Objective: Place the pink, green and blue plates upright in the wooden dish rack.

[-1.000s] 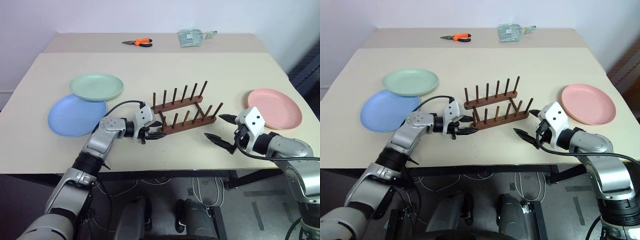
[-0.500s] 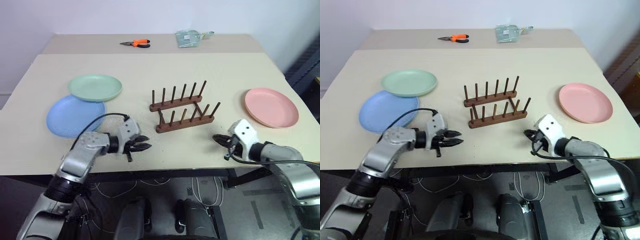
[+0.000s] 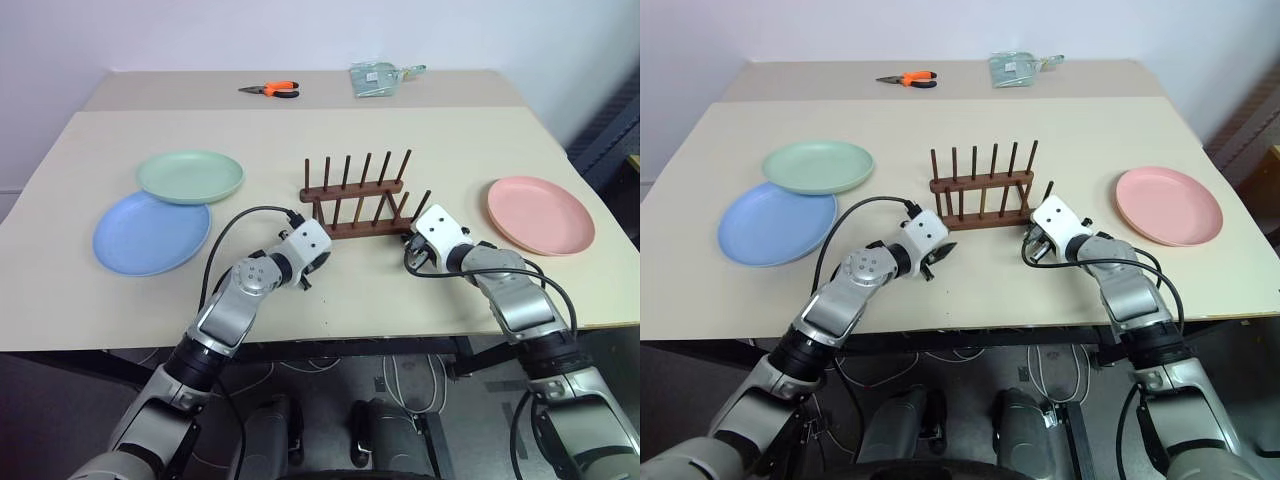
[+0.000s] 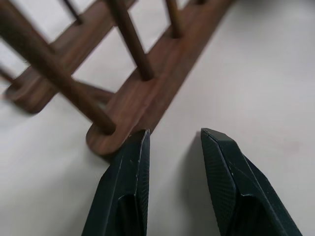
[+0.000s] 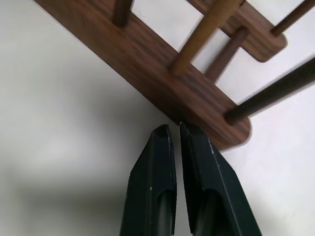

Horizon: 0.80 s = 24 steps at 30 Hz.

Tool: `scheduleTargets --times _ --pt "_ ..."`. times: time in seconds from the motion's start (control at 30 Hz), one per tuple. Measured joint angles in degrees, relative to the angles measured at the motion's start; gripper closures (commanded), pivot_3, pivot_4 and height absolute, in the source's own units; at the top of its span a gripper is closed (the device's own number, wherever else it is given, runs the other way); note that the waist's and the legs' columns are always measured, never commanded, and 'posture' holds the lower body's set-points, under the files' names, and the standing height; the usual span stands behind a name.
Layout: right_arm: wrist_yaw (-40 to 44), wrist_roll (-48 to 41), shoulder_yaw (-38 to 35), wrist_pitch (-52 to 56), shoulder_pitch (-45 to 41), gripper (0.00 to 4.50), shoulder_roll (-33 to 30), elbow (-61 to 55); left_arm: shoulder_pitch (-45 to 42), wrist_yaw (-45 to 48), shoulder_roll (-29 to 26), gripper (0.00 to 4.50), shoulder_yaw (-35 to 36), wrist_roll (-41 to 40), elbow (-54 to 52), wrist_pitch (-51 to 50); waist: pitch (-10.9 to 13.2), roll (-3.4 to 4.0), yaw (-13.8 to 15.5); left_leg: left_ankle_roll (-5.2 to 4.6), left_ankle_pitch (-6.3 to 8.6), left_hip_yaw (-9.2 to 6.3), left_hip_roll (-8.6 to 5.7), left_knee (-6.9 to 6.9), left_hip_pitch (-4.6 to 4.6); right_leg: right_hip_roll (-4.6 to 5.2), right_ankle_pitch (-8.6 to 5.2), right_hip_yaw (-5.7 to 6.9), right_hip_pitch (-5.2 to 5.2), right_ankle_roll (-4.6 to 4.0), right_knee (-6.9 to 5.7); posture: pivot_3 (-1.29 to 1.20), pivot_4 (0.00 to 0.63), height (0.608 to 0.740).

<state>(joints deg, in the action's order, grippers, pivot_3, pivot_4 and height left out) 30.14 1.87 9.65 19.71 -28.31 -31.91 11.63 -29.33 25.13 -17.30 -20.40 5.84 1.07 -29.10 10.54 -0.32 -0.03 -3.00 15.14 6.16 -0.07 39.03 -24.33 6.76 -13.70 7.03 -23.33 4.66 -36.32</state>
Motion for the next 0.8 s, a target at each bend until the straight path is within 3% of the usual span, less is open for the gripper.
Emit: scheduleTargets --times 0.07,0.17,0.37,0.53,0.73,0.8 --pt "-0.6 0.3 0.0 -1.0 -0.8 4.21 0.6 1.4 -0.6 -1.0 -0.1 2.85 0.9 0.2 1.7 1.2 0.0 0.02 -0.3 0.01 0.0 0.0 0.0 0.0 0.0 0.0 0.0 0.0 0.0 0.0 -0.01 0.0 0.15 0.74" --pt "0.2 0.1 -1.0 -1.3 -0.5 3.44 0.0 1.4 -1.0 -2.4 0.0 2.93 1.4 0.3 2.9 2.0 0.0 0.03 -0.6 0.01 0.0 0.0 0.0 0.0 -0.01 0.02 0.0 0.0 -0.01 0.0 -0.02 0.0 0.15 0.74" --pt "2.4 -1.0 -9.3 1.1 5.1 0.52 -9.8 -5.7 -0.2 -1.9 -1.8 2.93 2.2 0.9 1.4 2.1 0.0 0.09 -0.6 0.01 0.01 0.0 0.0 -0.04 -0.05 0.04 -0.01 0.0 -0.05 0.0 0.03 0.0 0.15 0.74" --pt "4.0 -0.6 -15.1 0.9 8.2 0.52 -17.2 -5.1 4.8 5.3 -2.7 2.93 4.9 -5.6 -7.0 0.6 0.0 0.12 -0.8 0.03 0.01 0.02 0.03 -0.09 -0.06 0.05 -0.01 -0.01 -0.08 -0.01 0.07 0.0 0.15 0.74" --pt "3.1 2.0 -11.3 -4.0 1.8 0.52 -15.5 12.5 5.6 12.5 -3.1 2.93 6.0 -13.1 -15.3 -0.1 0.1 0.23 -0.8 0.02 0.0 0.06 0.0 -0.05 -0.05 0.04 -0.01 -0.01 -0.05 0.0 0.08 0.0 0.15 0.74" --pt "1.7 3.4 -10.3 -6.4 -1.9 1.33 -15.2 18.9 5.6 13.0 -2.9 2.93 6.0 -14.0 -15.6 -0.8 0.1 0.23 -0.8 0.01 -0.01 0.08 0.0 -0.05 -0.06 0.02 -0.01 -0.01 -0.05 0.0 0.08 0.0 0.15 0.74"
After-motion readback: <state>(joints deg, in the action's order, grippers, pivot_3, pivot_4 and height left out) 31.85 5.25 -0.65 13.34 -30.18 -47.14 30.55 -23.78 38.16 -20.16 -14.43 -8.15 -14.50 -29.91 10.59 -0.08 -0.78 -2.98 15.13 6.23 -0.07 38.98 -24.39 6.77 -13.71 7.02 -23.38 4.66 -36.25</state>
